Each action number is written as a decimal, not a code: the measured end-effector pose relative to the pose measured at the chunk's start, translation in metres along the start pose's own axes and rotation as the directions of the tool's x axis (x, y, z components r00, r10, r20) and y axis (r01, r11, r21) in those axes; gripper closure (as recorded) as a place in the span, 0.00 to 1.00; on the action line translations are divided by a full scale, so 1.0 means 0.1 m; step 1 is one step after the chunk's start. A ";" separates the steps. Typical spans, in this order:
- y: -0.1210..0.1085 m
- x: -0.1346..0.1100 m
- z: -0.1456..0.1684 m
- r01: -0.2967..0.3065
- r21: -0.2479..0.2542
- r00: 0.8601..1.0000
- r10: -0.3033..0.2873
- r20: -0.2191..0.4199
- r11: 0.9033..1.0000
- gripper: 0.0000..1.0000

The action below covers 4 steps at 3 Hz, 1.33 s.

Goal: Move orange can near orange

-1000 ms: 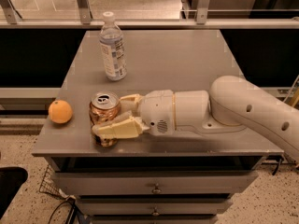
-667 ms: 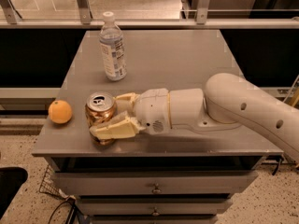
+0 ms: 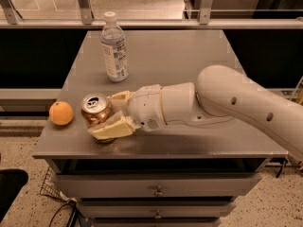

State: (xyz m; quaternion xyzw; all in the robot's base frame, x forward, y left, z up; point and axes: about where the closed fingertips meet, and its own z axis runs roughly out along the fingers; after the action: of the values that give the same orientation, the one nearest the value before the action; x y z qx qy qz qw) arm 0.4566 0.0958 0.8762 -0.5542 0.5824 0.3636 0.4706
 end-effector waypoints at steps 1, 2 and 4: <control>0.02 -0.02 0.01 0.001 -0.004 1.000 -0.001 0.001 1.000 0.81; 0.03 -0.03 0.03 0.004 -0.007 1.000 -0.004 0.000 1.000 0.57; 0.05 -0.05 0.05 0.010 -0.013 1.000 -0.010 -0.001 1.000 0.12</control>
Offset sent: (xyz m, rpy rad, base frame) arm -0.0012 0.0015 0.0007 0.0003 -0.0006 0.0036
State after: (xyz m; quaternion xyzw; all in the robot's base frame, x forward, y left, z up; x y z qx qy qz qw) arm 0.4517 0.1030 0.8789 -0.5602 0.5775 0.3648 0.4686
